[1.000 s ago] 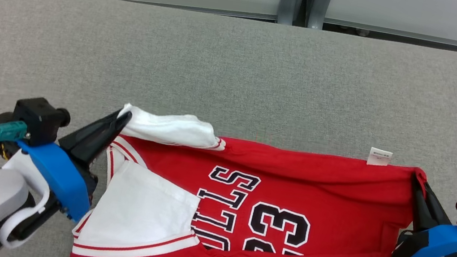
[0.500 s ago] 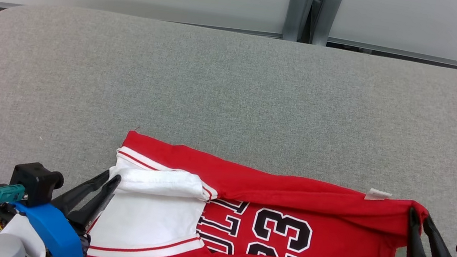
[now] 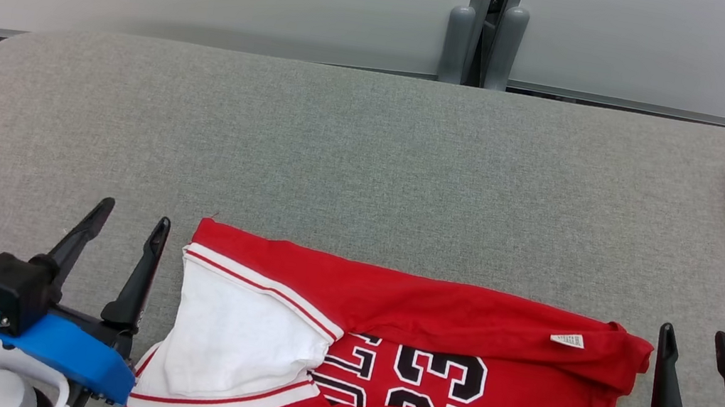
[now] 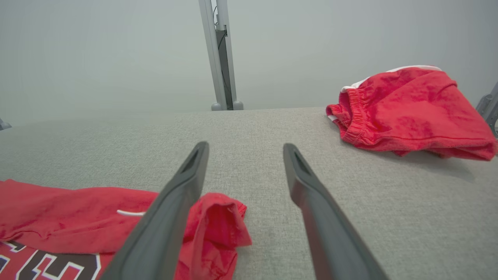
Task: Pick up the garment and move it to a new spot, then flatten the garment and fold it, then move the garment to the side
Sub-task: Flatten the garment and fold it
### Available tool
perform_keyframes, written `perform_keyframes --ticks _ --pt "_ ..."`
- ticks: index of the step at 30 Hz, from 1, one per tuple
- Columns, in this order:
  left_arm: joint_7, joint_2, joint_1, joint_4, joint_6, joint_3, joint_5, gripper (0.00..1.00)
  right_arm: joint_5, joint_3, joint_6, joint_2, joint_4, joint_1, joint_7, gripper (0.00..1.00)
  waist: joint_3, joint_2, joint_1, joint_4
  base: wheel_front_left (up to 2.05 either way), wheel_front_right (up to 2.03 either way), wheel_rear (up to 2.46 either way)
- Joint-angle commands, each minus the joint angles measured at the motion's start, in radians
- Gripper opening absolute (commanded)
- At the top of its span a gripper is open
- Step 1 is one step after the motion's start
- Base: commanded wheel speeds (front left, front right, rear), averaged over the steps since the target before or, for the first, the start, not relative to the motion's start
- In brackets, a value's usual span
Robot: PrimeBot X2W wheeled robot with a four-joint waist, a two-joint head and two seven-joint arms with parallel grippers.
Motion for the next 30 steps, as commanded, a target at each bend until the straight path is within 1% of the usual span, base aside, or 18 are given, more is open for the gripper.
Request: perform_keyframes --ticks 1,3,5,6,7,11,12,13,14,18,25,26,27,28,30 --pt "-0.004 -0.023 0.043 -0.013 0.008 0.051 0.049 1.0 -0.008 0.001 0.0 0.007 -0.004 -0.005 0.005 1.0 0.002 -0.0001 0.0001 -0.002 0.0 0.0 0.0" --pt "-0.004 -0.066 0.086 -0.031 0.009 0.131 0.118 1.0 -0.014 0.001 0.0 0.01 0.002 -0.023 0.016 1.0 0.006 -0.0001 0.0001 -0.003 0.0 0.0 0.0" --pt "-0.004 -0.105 0.123 -0.045 -0.007 0.199 0.181 1.0 -0.021 0.0 0.0 0.018 0.019 -0.037 0.04 1.0 0.01 -0.0001 0.0001 -0.004 0.0 0.0 0.0" --pt "-0.004 -0.105 0.123 -0.045 -0.007 0.199 0.181 1.0 -0.021 0.0 0.0 0.018 0.019 -0.037 0.04 1.0 0.01 -0.0001 0.0001 -0.004 0.0 0.0 0.0" --pt "-0.004 -0.149 0.155 -0.054 -0.025 0.261 0.232 1.0 -0.026 -0.002 0.0 0.024 0.051 -0.049 0.076 1.0 0.015 -0.0001 0.0001 -0.002 0.0 0.0 0.0" --pt "-0.004 -0.23 0.205 -0.061 -0.073 0.367 0.313 1.0 -0.021 0.004 0.0 0.043 0.111 -0.059 0.124 1.0 0.022 -0.0001 0.0001 0.005 0.0 0.0 0.0" --pt "-0.004 -0.23 0.205 -0.061 -0.073 0.367 0.313 1.0 -0.021 0.004 0.0 0.043 0.111 -0.059 0.124 1.0 0.022 -0.0001 0.0001 0.005 0.0 0.0 0.0" --pt "-0.004 -0.267 0.227 -0.059 -0.098 0.411 0.346 1.0 -0.013 0.003 0.0 0.052 0.14 -0.058 0.135 1.0 0.023 -0.0001 0.0001 0.007 0.0 0.0 0.0" --pt "-0.004 -0.267 0.227 -0.059 -0.098 0.411 0.346 1.0 -0.013 0.003 0.0 0.052 0.14 -0.058 0.135 1.0 0.023 -0.0001 0.0001 0.007 0.0 0.0 0.0" --pt "-0.004 -0.326 0.265 -0.049 -0.149 0.484 0.401 1.0 -0.004 0.023 0.0 0.063 0.202 -0.049 0.148 1.0 0.024 -0.0001 0.0001 0.009 0.0 0.0 0.0" --pt "-0.004 -0.403 0.295 -0.029 -0.229 0.574 0.476 1.0 0.016 0.058 0.0 0.078 0.288 -0.035 0.164 1.0 0.023 -0.0001 0.0001 0.01 0.0 0.0 0.0" --pt "-0.004 -0.412 0.296 -0.026 -0.239 0.583 0.487 1.0 0.021 0.065 0.0 0.08 0.297 -0.033 0.166 0.89 0.023 -0.0001 0.0001 0.01 0.0 0.0 0.0" --pt "-0.004 -0.421 0.297 -0.026 -0.249 0.593 0.497 1.0 0.026 0.069 0.0 0.082 0.302 -0.033 0.162 0.5 0.023 -0.0001 0.0001 0.01 0.0 0.0 0.0" --pt "-0.004 -0.428 0.298 -0.024 -0.256 0.602 0.505 1.0 0.029 0.074 0.0 0.085 0.306 -0.034 0.16 0.0 0.023 -0.0001 0.0001 0.01 0.0 0.0 0.0" --pt "-0.004 -0.443 0.299 -0.022 -0.273 0.62 0.522 1.0 0.04 0.079 0.0 0.087 0.308 -0.037 0.145 0.0 0.023 -0.0001 0.0001 0.009 0.0 0.0 0.0"
